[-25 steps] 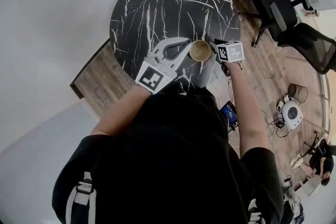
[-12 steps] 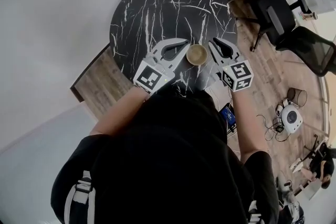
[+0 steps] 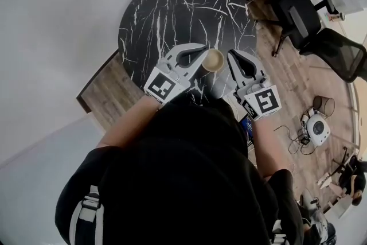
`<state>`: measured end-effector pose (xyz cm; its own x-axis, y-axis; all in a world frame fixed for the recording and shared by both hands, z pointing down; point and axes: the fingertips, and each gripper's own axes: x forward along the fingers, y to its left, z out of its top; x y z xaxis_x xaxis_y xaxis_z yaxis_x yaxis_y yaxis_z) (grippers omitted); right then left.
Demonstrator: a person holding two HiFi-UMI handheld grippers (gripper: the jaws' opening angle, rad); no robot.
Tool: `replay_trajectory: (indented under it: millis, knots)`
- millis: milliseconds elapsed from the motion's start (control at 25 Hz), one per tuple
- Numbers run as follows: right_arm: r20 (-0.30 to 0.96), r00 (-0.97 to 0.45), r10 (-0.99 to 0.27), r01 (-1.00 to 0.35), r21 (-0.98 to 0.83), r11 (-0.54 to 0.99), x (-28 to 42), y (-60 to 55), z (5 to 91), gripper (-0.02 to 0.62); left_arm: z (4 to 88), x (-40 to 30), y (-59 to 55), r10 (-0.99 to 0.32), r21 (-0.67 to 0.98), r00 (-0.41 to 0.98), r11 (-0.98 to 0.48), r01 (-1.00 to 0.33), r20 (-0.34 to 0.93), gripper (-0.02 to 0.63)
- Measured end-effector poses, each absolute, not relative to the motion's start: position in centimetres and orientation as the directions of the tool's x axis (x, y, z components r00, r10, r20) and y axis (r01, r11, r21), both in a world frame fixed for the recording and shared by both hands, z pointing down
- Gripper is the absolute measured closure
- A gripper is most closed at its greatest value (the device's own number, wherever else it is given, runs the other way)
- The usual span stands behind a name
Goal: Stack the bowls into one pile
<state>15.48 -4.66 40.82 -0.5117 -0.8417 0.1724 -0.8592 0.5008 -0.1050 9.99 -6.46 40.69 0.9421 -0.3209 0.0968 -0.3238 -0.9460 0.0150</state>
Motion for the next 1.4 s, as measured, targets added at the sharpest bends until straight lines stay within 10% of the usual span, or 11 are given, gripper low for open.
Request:
replay_trajectory:
  millis: [1400]
  knots:
    - [0.133,-0.471,-0.872,-0.882,-0.081,0.464,16.8,-4.6,40.1,0.595,39.6,12.2,-6.0,-0.312,0.01,0.947,-0.949,-0.314,0.08,0.601]
